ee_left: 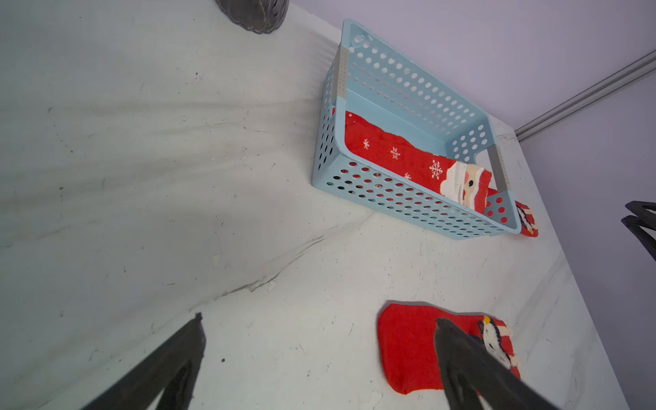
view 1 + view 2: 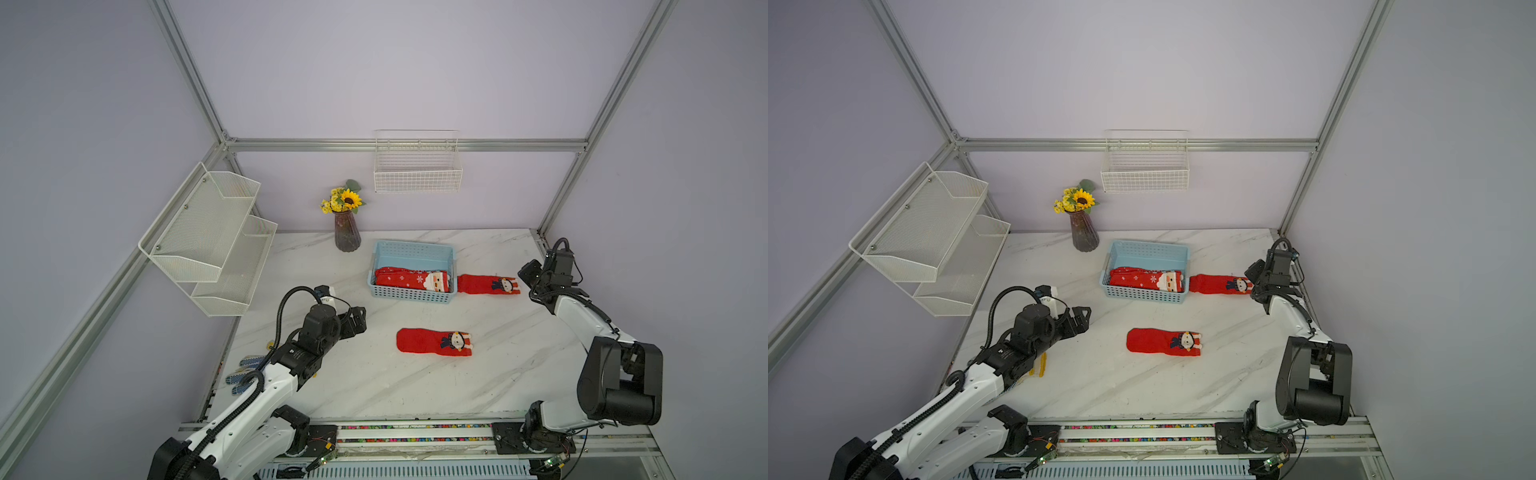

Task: Place the socks together as a pair
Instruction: Pick up the sock at the center of the board.

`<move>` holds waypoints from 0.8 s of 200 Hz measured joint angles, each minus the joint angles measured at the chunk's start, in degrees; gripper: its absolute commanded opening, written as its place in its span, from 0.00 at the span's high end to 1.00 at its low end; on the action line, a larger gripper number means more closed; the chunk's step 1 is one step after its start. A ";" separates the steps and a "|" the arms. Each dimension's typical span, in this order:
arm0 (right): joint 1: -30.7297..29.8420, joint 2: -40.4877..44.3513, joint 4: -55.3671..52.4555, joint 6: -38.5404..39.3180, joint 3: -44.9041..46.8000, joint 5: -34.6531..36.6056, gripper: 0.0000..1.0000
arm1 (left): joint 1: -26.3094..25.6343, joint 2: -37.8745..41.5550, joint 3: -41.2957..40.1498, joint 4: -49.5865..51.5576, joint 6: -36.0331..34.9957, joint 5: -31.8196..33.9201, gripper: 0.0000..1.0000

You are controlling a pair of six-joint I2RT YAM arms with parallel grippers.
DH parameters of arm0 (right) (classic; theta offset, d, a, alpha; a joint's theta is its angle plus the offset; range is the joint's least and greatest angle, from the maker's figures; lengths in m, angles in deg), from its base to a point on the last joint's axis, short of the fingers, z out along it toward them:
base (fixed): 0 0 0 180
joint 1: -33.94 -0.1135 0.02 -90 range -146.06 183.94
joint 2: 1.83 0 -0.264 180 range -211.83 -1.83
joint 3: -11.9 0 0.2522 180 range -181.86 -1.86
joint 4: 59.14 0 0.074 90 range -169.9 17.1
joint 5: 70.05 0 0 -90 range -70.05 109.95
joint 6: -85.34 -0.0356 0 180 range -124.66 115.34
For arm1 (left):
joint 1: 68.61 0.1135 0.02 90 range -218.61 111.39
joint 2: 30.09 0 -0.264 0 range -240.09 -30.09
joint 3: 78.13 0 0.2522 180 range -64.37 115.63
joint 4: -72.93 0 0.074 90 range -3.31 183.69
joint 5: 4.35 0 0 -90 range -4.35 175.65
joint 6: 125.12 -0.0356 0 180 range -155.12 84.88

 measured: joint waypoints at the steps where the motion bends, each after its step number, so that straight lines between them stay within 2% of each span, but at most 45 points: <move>1: 0.20 -0.17 0.00 0.11 -0.02 0.02 0.68 | 0.07 0.00 -0.04 0.00 0.00 -0.02 0.00; 46: 2.21 -7.39 -0.02 1.84 -3.06 -0.70 0.67 | 1.18 3.41 -3.80 -2.43 1.53 0.55 0.00; 64: 2.25 -11.26 -0.28 2.64 -4.79 -1.38 0.63 | 1.25 4.13 -4.52 -3.17 1.51 0.07 0.00; 97: 2.43 -17.00 -3.13 4.61 -8.72 -1.60 0.58 | 1.27 1.88 -4.52 -5.99 1.57 -2.71 0.00; 160: 2.47 -23.06 -6.10 7.61 -11.89 -1.62 0.58 | 1.57 -1.81 -6.08 -8.44 2.54 -4.20 0.00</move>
